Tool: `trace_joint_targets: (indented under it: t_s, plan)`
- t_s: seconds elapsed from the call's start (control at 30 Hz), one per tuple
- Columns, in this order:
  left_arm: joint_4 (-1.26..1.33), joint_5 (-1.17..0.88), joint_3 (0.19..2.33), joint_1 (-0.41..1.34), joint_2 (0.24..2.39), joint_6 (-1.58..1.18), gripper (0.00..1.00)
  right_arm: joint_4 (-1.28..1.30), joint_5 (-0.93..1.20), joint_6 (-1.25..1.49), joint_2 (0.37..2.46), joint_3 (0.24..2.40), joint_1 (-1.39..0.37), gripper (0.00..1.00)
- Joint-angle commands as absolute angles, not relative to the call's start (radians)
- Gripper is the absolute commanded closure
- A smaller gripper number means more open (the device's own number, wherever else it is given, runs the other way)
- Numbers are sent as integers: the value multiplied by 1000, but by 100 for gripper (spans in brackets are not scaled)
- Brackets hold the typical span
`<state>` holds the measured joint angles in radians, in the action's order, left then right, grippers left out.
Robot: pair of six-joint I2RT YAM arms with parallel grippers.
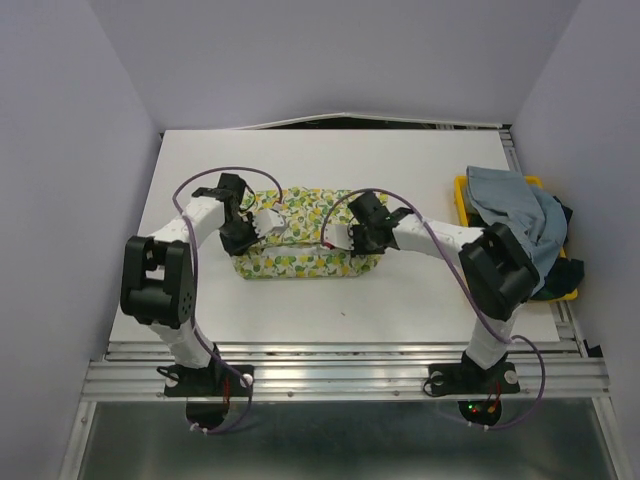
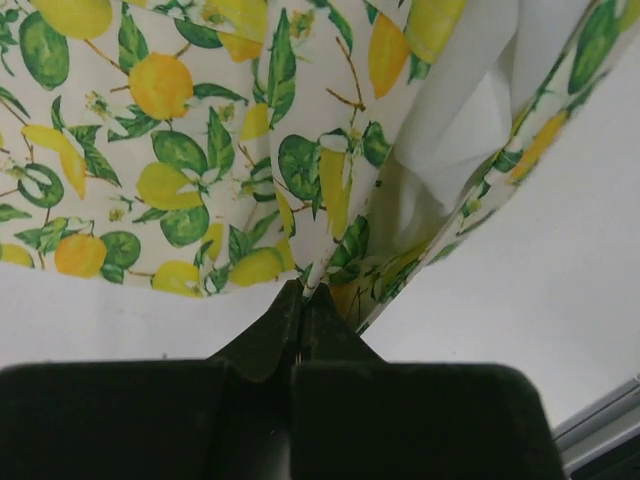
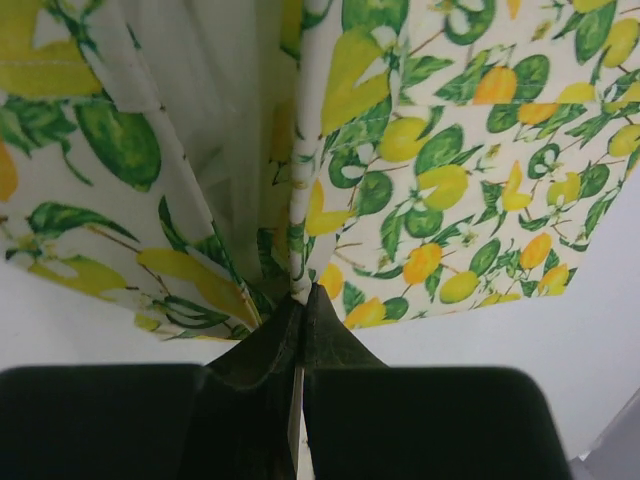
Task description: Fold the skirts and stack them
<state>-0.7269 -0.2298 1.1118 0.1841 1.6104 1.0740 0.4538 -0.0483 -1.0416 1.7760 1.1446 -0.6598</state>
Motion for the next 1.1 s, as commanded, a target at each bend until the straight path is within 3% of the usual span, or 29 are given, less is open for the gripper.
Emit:
trace_joint_targets:
  t_s: [0.0,0.07,0.17,0.2,0.23,0.3,0.37,0.4,0.7,0.93,1.07]
  plan:
    - [-729,-230,1215,147,1718,1048,91,482,-90,-1010,1847,1316,-607,99]
    - [-738,-285,1255,137,1724,1048,82,489,-81,-950,1887,1374,-580,93]
    - [-787,-392,1310,118,1677,1049,67,505,-31,-879,1855,1457,-569,74]
    - [-799,-411,1322,115,1663,1048,66,514,-19,-861,1841,1457,-569,68]
    - [-808,-429,1345,112,1648,1043,58,537,-9,-821,1827,1483,-569,51]
    - [-825,-483,1367,100,1602,1022,55,577,43,-757,1787,1526,-560,35]
    - [-842,-518,1376,86,1574,1008,55,601,86,-721,1763,1548,-560,33]
    - [-847,-544,1379,71,1554,1000,45,618,98,-692,1741,1563,-549,33]
    - [-854,-658,1261,-46,1523,1020,42,764,294,-638,1729,1606,-404,27]
    - [-799,-738,1144,-150,1537,1081,42,810,489,-673,1745,1473,-292,23]
    - [-844,-827,1147,-198,1609,1185,31,740,589,-713,1764,1418,-291,23]
